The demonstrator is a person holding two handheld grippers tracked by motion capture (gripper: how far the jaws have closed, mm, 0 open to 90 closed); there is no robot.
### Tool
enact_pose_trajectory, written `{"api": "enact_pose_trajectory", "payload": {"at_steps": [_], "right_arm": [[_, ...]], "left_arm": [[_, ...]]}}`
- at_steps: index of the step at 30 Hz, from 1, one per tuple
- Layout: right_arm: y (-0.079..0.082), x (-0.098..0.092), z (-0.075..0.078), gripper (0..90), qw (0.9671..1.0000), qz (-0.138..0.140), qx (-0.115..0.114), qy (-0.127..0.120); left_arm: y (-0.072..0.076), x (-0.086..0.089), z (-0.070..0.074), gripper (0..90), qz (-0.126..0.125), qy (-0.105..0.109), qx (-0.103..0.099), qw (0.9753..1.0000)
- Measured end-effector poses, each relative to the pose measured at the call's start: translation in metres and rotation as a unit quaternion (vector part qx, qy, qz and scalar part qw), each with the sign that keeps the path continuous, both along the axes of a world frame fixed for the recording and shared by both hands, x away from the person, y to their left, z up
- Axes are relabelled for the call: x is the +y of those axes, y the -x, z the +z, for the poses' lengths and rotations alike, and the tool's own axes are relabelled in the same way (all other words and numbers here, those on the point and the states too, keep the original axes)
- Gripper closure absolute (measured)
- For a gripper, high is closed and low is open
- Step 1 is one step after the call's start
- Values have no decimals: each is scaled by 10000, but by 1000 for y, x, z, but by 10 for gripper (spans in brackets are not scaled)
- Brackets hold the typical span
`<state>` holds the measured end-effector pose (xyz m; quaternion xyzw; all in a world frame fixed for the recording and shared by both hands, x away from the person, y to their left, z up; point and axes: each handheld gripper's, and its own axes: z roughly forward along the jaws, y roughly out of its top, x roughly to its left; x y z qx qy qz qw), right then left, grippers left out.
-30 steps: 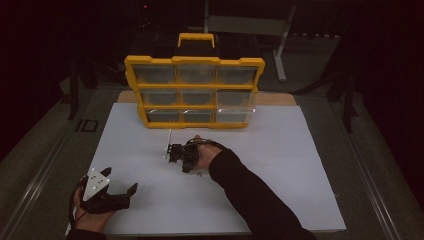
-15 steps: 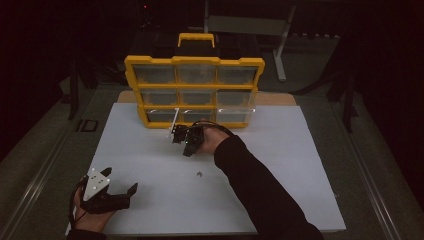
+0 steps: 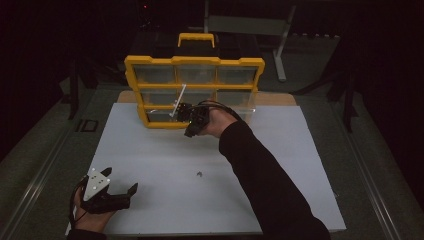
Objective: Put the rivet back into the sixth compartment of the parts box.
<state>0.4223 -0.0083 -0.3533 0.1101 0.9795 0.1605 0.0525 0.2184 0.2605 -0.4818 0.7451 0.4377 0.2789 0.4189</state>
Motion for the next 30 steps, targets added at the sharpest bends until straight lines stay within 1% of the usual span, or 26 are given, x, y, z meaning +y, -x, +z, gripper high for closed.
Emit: {"api": "enact_pose_trajectory", "payload": {"at_steps": [3, 11, 19, 30], "right_arm": [[-4, -3, 9, 824, 9999, -49, -74, -125], [-14, -8, 29, 825, 9989, -216, -252, -324], [-19, -9, 40, 825, 9975, -306, -426, -470], [-23, -12, 57, 825, 9941, -487, -709, -658]], "left_arm": [[0, 0, 0, 19, -1, 8, 2, 10000], [0, 0, 0, 20, -2, 12, 5, 10000], [0, 0, 0, 20, -3, 22, -2, 10000], [0, 0, 0, 20, -10, -3, 12, 10000]]}}
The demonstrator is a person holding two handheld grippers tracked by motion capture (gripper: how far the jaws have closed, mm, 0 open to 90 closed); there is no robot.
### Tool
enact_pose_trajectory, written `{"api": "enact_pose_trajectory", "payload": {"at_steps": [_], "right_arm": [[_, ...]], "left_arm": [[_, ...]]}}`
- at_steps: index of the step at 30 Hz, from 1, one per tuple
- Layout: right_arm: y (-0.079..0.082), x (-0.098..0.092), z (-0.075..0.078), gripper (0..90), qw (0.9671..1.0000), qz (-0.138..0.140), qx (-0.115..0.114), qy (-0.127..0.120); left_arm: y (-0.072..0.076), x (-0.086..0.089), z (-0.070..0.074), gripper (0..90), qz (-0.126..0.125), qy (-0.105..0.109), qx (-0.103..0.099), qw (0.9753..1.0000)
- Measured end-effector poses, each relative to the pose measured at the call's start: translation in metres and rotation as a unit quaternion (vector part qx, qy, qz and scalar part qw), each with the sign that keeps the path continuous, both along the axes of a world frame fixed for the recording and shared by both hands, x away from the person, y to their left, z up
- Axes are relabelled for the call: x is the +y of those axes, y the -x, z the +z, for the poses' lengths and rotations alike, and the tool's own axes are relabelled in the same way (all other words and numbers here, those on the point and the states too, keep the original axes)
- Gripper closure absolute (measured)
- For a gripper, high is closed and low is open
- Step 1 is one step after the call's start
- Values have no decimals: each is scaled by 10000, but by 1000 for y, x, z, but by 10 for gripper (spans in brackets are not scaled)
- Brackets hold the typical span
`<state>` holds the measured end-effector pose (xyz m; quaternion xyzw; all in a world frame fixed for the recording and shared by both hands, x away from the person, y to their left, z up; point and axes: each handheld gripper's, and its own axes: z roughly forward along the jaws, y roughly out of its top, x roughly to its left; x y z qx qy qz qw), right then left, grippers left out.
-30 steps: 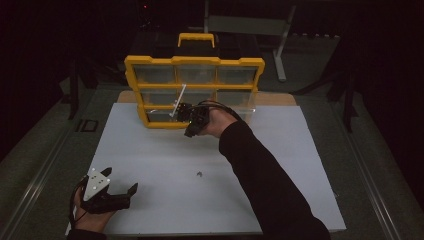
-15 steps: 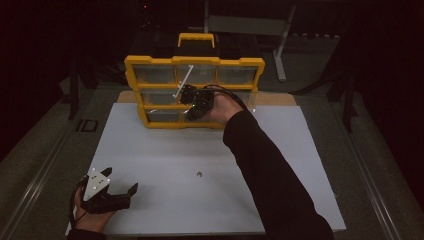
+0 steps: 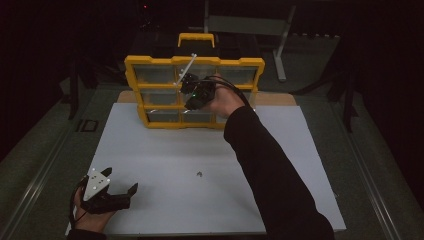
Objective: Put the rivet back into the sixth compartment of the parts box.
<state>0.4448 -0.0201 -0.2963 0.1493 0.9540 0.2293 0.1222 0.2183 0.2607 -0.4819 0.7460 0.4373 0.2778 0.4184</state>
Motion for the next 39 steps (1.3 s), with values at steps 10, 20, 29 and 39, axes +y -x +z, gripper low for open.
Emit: {"api": "enact_pose_trajectory", "payload": {"at_steps": [10, 20, 29, 39], "right_arm": [[-5, -9, 12, 825, 9998, -195, -61, 20], [-12, -33, 20, 825, 9988, -469, -117, 95], [-17, -49, 21, 825, 9974, -663, -141, 246], [-22, -63, 19, 825, 9952, -833, -95, 501]], "left_arm": [[0, 0, 0, 20, 7, 8, -5, 10000], [1, 0, 0, 20, 13, 17, -1, 10000], [1, 0, 0, 20, 24, 14, -1, 10000], [1, 0, 0, 20, 33, 15, -5, 10000]]}}
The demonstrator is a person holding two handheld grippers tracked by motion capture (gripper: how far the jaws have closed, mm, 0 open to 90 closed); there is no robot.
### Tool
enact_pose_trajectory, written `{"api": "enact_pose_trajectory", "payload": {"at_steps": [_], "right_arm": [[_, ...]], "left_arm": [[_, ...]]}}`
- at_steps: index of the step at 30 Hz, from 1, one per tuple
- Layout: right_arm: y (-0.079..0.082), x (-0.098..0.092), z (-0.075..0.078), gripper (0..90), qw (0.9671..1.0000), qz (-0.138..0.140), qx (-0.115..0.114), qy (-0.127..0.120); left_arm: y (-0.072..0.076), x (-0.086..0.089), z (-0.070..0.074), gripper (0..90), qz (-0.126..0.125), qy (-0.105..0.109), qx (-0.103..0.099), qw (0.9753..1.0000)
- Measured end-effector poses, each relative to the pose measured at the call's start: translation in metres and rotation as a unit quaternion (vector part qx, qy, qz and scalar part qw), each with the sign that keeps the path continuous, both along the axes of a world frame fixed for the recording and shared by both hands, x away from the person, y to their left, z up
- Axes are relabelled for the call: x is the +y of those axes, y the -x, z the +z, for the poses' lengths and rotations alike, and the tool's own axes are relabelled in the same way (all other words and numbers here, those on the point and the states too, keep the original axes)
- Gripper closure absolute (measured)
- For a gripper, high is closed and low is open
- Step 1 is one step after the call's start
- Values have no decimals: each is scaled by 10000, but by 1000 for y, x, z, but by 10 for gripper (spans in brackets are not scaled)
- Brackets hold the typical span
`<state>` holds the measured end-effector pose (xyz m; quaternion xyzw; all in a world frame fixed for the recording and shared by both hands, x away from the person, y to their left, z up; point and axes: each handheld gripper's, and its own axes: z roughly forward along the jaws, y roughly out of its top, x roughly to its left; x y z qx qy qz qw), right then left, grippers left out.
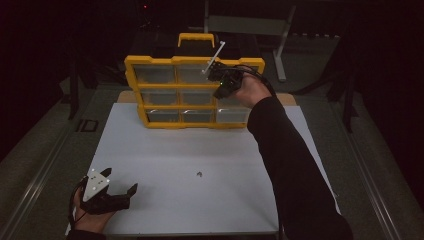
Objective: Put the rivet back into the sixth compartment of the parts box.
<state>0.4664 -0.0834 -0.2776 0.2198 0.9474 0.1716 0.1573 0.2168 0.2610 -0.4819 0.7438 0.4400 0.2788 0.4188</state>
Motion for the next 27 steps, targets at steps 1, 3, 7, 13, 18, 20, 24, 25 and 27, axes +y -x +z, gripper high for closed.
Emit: {"api": "enact_pose_trajectory", "payload": {"at_steps": [1, 3, 7, 13, 18, 20, 24, 25, 27], "right_arm": [[0, -1, -1, 825, 10000, -21, 25, 33], [-1, -3, -2, 824, 9999, -52, 58, 92], [-2, -6, -5, 823, 9999, -99, 83, 115], [-5, -6, -10, 616, 9996, -149, 103, 201], [-3, -5, -9, 261, 9997, -215, -148, 34], [-2, -4, -9, 207, 9997, -188, -173, 11], [2, 2, -9, 178, 9998, 59, -198, -79], [4, 4, -10, 173, 9997, 104, -214, -66], [5, 8, -11, 154, 9995, 194, -237, -62]], "left_arm": [[0, 0, 0, 20, -1, 6, -1, 10000], [0, 0, 0, 20, -1, 5, -1, 10000], [0, 0, 0, 20, 0, 3, 0, 10000], [0, 0, 0, 20, -3, 3, 5, 10000], [0, 1, 0, 20, -1, 6, 8, 10000], [0, 0, 0, 20, -1, 0, 19, 10000], [0, 0, -1, 20, 4, -1, 26, 10000], [0, 0, -1, 20, 6, 5, 28, 10000], [0, 0, 0, 20, 1, 8, 20, 10000]]}}
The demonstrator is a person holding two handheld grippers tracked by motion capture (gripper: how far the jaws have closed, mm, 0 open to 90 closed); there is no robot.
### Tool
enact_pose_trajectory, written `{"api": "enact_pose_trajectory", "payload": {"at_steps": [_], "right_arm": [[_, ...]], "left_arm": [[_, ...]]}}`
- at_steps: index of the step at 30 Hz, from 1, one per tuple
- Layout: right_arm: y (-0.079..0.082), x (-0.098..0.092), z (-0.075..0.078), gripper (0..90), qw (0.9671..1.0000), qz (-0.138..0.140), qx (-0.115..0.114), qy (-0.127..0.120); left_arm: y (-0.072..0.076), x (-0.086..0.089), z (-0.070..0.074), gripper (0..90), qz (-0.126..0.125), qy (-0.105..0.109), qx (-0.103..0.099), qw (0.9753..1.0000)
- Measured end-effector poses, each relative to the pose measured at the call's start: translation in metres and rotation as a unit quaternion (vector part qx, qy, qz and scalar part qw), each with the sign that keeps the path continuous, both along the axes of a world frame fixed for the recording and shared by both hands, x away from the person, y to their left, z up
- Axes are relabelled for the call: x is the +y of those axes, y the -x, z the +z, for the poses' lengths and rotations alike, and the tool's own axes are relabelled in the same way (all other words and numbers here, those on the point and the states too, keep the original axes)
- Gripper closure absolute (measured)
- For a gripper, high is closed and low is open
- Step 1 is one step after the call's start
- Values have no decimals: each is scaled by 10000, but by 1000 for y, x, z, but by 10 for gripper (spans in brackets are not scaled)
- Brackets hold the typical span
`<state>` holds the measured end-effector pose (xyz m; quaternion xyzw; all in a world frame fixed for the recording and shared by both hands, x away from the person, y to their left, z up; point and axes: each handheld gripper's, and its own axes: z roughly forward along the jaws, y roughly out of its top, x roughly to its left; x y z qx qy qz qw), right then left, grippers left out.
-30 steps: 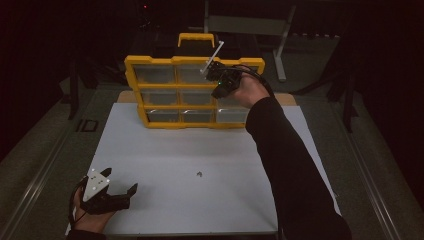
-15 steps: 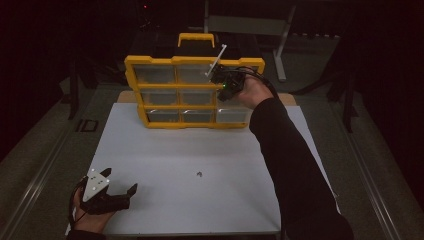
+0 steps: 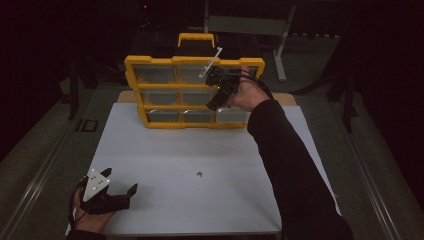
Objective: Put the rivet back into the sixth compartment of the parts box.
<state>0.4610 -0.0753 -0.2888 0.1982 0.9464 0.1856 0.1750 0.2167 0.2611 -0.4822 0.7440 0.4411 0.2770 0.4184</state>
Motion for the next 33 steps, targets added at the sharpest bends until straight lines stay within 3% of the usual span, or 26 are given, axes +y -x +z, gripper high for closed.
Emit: {"api": "enact_pose_trajectory", "payload": {"at_steps": [6, 15, 22, 33], "right_arm": [[8, 13, -4, 143, 9996, 264, 11, -68], [25, 41, -21, 140, 9973, 707, 22, 218], [40, 58, -32, 141, 9947, 997, 117, 241], [58, 74, -68, 143, 9896, 1152, 455, 726]], "left_arm": [[0, 0, 0, 20, -5, -12, -7, 10000], [0, 1, 0, 20, 17, -1, -39, 10000], [1, 1, 1, 20, 29, 6, -62, 10000], [1, 1, 1, 20, 32, -5, -70, 10000]]}}
